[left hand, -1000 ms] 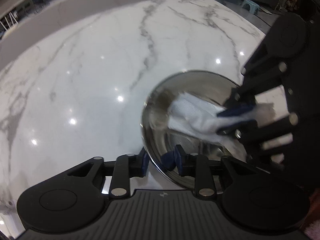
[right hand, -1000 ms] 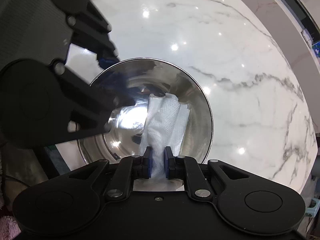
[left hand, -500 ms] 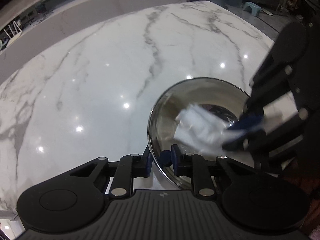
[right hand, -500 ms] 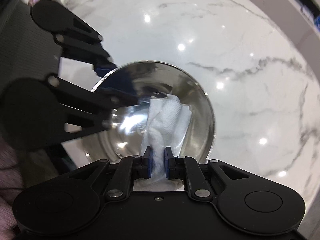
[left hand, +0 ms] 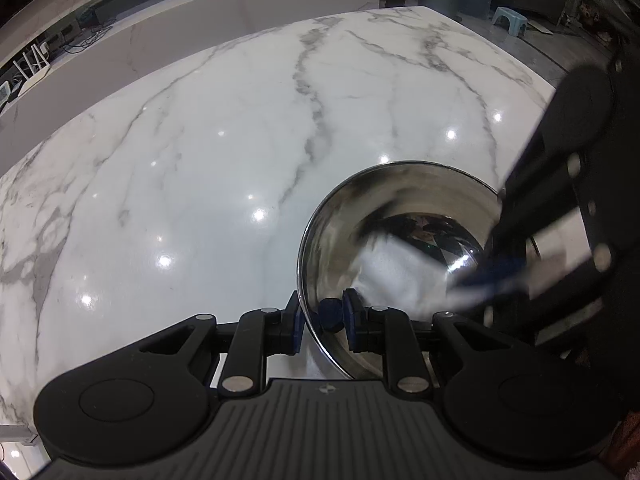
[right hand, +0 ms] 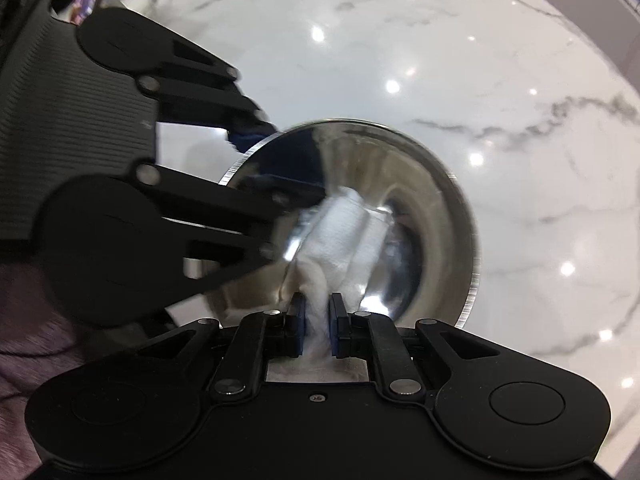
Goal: Clean bowl
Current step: 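Rub the towel around the bowl interior with the right tool while the left tool holds the rim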
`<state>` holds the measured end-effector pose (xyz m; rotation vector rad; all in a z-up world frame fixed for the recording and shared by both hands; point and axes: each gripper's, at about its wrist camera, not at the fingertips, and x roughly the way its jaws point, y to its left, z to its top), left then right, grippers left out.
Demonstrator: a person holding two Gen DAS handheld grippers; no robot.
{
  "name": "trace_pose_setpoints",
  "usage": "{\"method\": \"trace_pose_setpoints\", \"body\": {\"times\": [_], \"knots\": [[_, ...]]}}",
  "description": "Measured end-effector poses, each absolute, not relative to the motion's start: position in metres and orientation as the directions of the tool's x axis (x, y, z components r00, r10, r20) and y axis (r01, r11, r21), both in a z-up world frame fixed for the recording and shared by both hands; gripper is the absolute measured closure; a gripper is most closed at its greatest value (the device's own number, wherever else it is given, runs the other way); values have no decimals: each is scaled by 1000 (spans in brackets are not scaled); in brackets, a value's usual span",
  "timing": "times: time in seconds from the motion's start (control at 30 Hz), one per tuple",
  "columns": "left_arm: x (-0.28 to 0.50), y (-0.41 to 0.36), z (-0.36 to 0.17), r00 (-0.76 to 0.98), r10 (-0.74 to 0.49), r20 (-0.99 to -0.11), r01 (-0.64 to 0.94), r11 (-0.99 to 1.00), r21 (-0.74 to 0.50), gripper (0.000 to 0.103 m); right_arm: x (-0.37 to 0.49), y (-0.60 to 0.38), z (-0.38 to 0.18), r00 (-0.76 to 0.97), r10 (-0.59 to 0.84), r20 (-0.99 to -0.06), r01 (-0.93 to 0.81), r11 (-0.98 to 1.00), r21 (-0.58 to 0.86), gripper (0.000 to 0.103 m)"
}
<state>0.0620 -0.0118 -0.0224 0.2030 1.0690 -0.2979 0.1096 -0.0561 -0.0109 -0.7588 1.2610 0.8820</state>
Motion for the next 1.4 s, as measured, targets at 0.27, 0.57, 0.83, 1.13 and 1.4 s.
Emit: {"method": "trace_pose_setpoints", "body": {"times": [0.27,0.57,0.83,1.13,1.4], "knots": [[55,-11,-23,390,-179,-903,354,935,-32,78,114,-50,-15,203,94,-975,-907,392,-152,93],[53,-8,-23,386,-200,-900,366,929,-49,82,135,-53,-21,168,129,-977,-899,428,-98,93],[61,-8,-20,437,-160,-885,324,946,-11,88,104,-92,-21,73,203,-976,-886,464,31,93],[62,-7,-21,440,-164,-883,330,944,-11,88,90,-77,-19,8,234,-972,-889,446,100,93],[61,-7,-21,436,-172,-883,343,939,-13,87,101,-77,-21,150,153,-977,-903,425,-72,94]]}}
